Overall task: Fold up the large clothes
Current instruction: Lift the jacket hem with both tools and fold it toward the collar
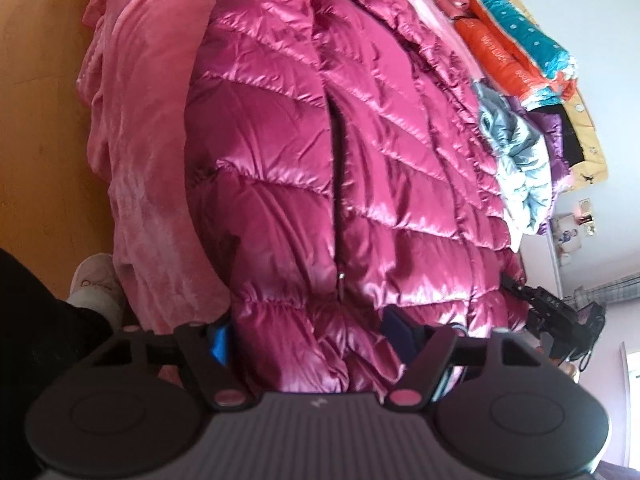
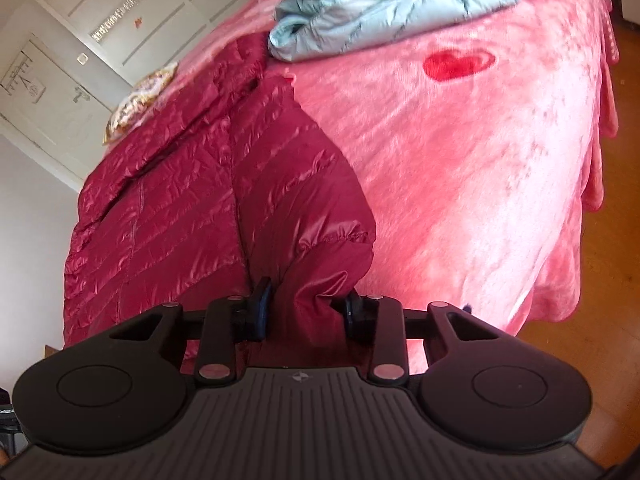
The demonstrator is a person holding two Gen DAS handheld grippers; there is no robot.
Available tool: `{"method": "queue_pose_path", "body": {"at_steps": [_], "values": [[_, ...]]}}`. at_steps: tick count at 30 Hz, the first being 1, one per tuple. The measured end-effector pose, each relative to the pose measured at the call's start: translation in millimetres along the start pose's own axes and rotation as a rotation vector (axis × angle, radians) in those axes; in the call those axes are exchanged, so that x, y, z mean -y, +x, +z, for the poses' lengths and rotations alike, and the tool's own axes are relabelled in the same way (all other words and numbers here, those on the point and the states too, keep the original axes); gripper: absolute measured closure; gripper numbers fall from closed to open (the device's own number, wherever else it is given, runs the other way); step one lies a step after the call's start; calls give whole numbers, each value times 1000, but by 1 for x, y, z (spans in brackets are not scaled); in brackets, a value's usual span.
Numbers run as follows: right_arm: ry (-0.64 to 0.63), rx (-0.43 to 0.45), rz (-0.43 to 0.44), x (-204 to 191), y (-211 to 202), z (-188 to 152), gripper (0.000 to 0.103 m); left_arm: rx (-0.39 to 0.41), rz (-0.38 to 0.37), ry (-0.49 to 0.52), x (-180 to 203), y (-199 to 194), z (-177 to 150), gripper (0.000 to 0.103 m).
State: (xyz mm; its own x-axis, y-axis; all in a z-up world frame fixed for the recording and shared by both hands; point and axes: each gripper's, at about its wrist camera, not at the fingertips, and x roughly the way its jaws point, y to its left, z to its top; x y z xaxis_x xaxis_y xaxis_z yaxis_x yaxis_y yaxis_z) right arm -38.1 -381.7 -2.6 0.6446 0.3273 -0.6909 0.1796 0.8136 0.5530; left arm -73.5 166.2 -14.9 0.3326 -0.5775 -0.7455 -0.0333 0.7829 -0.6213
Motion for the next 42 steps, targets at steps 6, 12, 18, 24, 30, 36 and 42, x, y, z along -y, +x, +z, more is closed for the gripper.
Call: {"method": "queue_pose_path", "body": {"at_steps": [6, 12, 18, 24, 30, 36, 42], "values": [[-21, -28, 13, -3, 5, 1, 44, -19, 23, 4, 0, 5, 0, 24], [-35, -22, -6, -7, 6, 1, 54, -15, -19, 11, 1, 0, 0, 62], [-9, 10, 3, -4, 0, 0, 77, 16, -178, -21, 2, -14, 6, 88], [54, 54, 114, -2, -10, 0, 87, 76, -318, -48, 8, -28, 16, 90], [189, 118, 274, 7, -23, 9, 89, 165, -443, -135, 9, -39, 37, 90], [271, 230, 443, 2, -38, 28, 89, 258, -536, -182, 21, -48, 74, 90], [311, 317, 512, -12, -38, 55, 89, 344, -596, -208, 28, -57, 111, 90]]}}
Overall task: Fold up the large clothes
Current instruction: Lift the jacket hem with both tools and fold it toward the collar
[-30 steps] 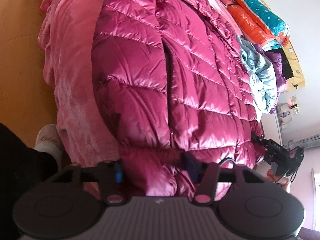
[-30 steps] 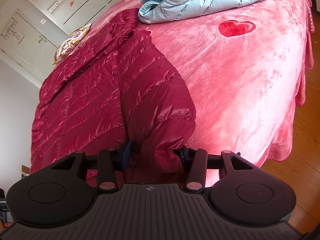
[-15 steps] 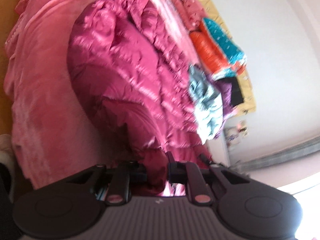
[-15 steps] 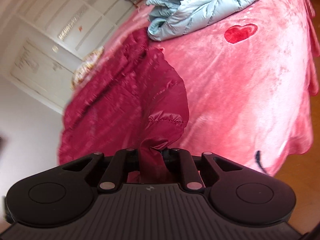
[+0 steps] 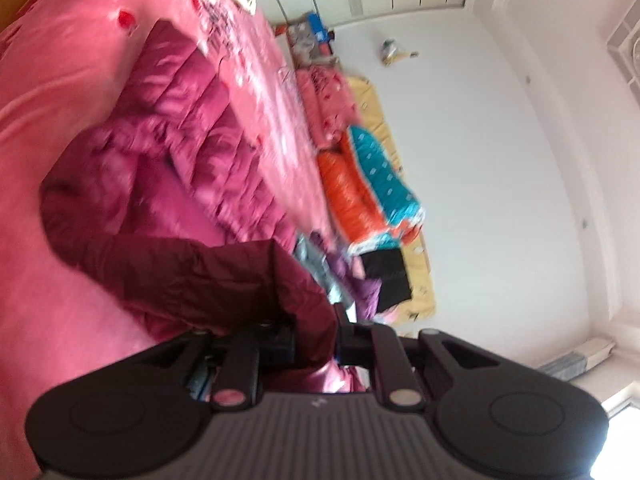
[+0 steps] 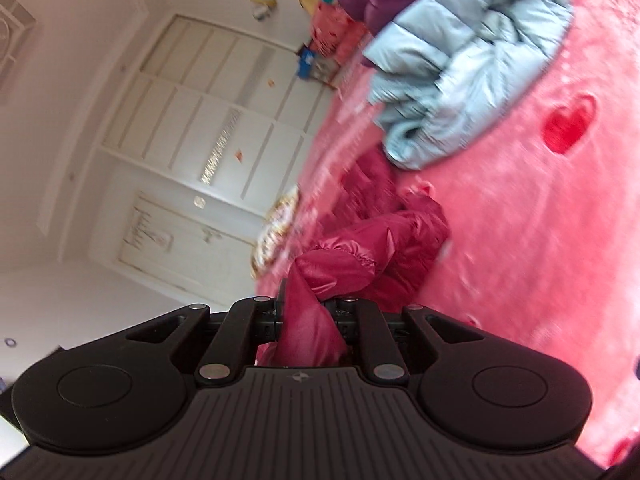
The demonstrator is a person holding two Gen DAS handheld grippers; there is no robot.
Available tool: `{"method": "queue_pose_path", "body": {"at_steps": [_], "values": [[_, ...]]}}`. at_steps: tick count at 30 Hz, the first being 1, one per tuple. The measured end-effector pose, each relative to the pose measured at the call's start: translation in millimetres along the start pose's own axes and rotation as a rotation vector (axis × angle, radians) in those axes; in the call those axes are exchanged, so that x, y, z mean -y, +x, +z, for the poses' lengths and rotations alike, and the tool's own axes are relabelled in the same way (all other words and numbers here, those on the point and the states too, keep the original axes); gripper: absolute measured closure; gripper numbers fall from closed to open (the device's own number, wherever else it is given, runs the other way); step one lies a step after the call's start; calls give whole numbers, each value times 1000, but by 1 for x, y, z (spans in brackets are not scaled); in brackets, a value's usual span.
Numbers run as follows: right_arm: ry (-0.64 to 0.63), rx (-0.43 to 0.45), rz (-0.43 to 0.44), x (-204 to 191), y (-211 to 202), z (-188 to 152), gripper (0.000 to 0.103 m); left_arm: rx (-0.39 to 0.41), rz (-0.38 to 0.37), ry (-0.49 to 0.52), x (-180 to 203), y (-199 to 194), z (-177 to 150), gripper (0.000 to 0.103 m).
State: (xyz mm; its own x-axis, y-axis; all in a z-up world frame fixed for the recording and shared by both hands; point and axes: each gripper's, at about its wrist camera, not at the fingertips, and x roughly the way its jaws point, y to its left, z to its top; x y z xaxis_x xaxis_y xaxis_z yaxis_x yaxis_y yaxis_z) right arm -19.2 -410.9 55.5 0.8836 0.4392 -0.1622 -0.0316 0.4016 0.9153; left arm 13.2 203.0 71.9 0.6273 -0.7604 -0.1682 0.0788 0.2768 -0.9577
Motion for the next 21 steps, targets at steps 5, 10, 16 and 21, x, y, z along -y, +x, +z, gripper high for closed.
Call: {"method": "queue_pose_path", "body": {"at_steps": [5, 10, 16, 21], "values": [[-19, 37, 26, -17, 25, 15, 89, 75, -51, -30, -3, 11, 26, 90], [-1, 63, 34, -22, 50, 29, 89, 145, -118, -68, -13, 30, 54, 90], [-21, 86, 0, -33, 94, 49, 89, 201, -190, -117, -29, 50, 90, 90], [-58, 88, -49, -42, 141, 72, 89, 240, -230, -165, -48, 68, 115, 90]]}}
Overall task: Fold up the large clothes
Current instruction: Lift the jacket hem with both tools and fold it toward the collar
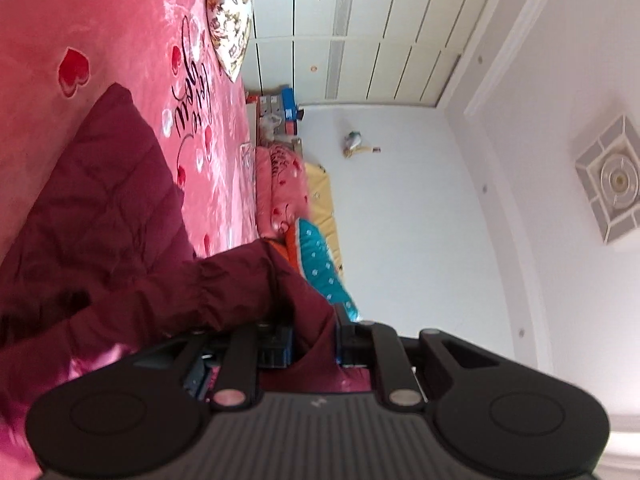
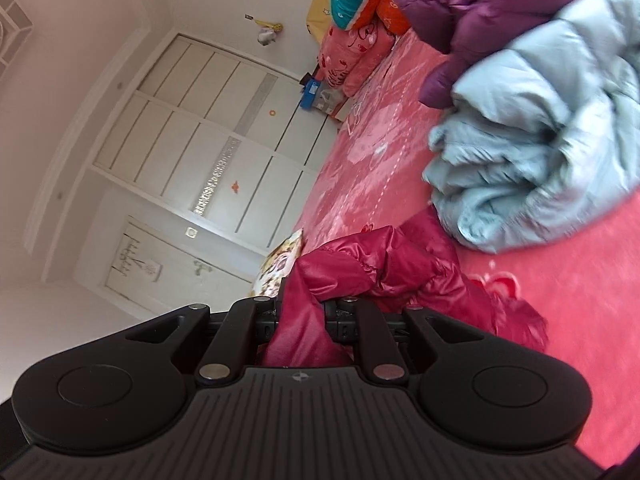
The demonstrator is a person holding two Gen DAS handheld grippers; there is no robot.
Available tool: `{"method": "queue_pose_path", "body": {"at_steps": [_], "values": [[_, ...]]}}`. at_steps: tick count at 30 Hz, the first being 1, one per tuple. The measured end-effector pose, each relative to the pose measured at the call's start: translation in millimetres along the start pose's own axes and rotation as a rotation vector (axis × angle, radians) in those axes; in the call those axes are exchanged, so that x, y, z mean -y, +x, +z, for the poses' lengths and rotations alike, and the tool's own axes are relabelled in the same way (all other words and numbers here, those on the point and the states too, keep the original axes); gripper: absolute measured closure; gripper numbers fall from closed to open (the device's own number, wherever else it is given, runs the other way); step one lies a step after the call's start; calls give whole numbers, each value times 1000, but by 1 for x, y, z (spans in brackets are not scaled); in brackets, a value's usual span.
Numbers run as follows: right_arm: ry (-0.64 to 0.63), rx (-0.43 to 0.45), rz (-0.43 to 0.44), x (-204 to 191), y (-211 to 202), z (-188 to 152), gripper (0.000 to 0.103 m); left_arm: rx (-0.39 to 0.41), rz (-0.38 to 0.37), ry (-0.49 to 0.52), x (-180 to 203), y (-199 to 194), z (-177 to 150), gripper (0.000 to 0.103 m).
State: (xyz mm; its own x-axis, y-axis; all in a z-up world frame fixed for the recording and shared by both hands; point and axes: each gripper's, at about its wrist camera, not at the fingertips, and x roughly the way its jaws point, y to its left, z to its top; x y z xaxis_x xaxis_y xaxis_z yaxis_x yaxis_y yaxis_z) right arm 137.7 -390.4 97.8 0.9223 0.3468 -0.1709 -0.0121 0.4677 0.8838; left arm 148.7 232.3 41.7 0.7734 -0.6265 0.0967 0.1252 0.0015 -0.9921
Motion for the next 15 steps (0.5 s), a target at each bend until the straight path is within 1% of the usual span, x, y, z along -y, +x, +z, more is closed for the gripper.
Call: {"method": "queue_pose_path", "body": {"at_steps": [5, 8, 10, 15], "values": [[-49, 6, -54, -7, 59, 17, 89, 51, -9, -14, -16, 15, 27, 90], [-87, 11, -81, -10, 91, 23, 89, 83, 0, -13, -23, 19, 40, 90], [-101, 5, -100, -12, 111, 25, 89, 99, 21, -16, -29, 24, 47, 89], [-134, -11, -148, -12, 149, 22, 89, 124, 107, -1, -44, 28, 56, 88]]}}
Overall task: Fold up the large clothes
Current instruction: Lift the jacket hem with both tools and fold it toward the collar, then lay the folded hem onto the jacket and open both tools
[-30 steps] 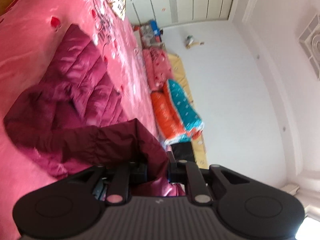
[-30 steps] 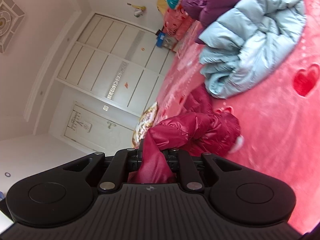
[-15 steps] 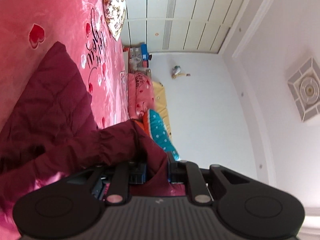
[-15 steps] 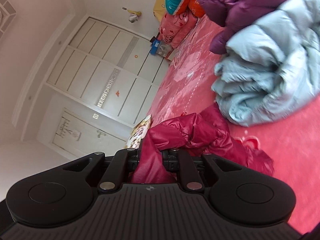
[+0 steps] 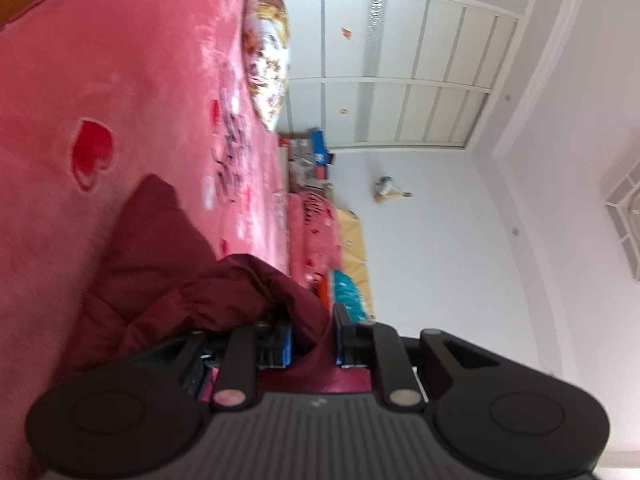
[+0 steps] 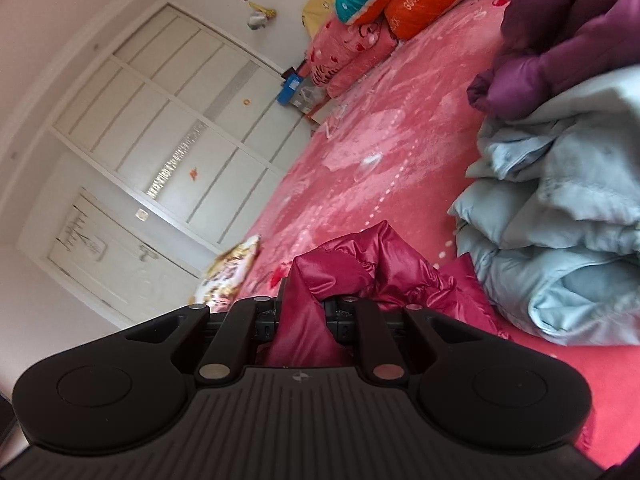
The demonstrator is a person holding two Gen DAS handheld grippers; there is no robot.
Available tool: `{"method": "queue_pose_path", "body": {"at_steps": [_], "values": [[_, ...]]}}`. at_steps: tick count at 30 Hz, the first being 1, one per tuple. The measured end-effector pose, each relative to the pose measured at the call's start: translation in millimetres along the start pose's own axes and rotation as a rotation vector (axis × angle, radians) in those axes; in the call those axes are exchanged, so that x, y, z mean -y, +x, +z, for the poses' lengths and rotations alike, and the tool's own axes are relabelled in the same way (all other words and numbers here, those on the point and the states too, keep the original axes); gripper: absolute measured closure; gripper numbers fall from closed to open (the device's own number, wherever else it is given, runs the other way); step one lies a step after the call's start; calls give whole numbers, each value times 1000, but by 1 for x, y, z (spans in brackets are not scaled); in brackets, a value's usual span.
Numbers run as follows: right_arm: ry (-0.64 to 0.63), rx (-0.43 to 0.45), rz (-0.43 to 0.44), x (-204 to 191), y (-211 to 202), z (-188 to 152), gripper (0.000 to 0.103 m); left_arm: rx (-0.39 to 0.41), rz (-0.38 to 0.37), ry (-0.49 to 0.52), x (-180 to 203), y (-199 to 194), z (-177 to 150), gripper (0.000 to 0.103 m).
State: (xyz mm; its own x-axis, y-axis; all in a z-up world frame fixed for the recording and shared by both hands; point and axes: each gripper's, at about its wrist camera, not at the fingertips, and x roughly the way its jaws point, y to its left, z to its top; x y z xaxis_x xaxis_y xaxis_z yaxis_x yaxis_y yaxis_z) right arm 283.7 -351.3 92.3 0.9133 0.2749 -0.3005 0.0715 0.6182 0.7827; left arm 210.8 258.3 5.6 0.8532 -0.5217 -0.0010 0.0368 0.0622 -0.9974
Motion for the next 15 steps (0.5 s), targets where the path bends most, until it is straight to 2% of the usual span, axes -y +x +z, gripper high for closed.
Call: {"method": "queue_pose_path", "body": {"at_steps": [2, 4, 6, 9, 10, 12, 13, 15], "values": [[3, -13, -36, 3, 18, -3, 88, 7, 33, 23, -2, 0, 1, 85], [-5, -26, -70, 8, 32, -6, 84, 12, 38, 46, -2, 4, 4, 78], [-12, -34, -104, 13, 40, -7, 80, 32, 29, 81, 3, 2, 5, 58], [1, -33, -126, 18, 47, -9, 69, 91, -8, 136, 13, -11, 6, 38], [-1, -28, -135, 19, 48, -9, 64, 108, -21, 157, 16, -15, 6, 36], [-10, -17, -147, 16, 47, -9, 40, 111, -43, 199, 23, -16, 4, 31], [-18, -11, -147, 15, 47, -9, 34, 98, -43, 225, 27, -15, 2, 31], [-45, 14, -137, 6, 37, -12, 12, 43, -20, 309, 36, -7, -6, 31]]}}
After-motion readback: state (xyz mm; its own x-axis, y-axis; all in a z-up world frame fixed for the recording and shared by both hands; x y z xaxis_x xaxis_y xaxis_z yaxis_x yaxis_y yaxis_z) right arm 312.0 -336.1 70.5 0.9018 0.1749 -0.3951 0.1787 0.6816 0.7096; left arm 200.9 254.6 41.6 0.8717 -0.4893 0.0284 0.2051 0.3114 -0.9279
